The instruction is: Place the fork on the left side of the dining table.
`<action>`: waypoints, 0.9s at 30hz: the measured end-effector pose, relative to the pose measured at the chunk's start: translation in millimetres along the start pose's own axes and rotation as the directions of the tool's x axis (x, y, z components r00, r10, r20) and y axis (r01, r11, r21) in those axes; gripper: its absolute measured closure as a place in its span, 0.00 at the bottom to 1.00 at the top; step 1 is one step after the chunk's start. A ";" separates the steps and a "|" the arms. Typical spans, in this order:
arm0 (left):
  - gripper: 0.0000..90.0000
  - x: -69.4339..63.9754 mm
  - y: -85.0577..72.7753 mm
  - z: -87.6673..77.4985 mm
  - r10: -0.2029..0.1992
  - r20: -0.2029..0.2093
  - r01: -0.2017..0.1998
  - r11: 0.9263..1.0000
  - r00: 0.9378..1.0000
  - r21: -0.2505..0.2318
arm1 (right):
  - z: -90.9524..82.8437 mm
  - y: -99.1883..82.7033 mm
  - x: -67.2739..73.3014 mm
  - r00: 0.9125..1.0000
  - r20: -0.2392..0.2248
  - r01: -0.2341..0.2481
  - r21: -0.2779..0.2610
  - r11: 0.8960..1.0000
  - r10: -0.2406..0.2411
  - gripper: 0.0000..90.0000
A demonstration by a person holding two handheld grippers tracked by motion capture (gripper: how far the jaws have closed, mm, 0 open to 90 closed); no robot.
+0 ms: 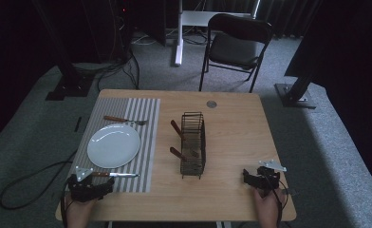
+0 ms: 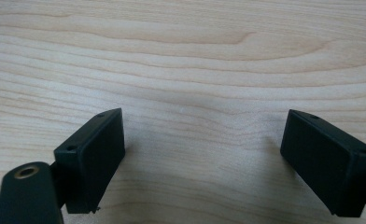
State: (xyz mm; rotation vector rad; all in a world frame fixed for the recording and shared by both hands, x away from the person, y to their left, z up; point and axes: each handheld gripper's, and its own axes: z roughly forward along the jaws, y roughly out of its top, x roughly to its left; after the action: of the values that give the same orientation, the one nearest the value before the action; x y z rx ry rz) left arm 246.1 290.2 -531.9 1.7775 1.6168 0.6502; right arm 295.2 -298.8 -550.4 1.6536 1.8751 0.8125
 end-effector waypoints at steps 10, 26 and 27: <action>0.00 3.2 -14.6 8.5 0.009 -0.051 -0.007 0.999 0.999 0.037 | 0.0 0.0 0.0 1.000 0.000 0.000 0.000 1.000 0.000 0.15; 0.00 7.3 -9.3 11.7 0.034 -0.068 -0.029 0.997 0.997 0.075 | 0.0 0.0 0.0 1.000 0.000 -0.001 0.000 1.000 0.001 0.15; 0.00 7.3 -9.3 11.7 0.034 -0.068 -0.028 0.997 0.997 0.075 | 0.0 0.0 0.0 1.000 0.000 0.000 0.000 1.000 0.000 0.15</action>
State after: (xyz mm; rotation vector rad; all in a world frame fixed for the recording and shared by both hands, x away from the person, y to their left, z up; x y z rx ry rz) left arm 249.2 296.2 -547.1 1.8551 1.6824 0.6817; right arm 295.2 -298.8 -550.3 1.6539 1.8754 0.8128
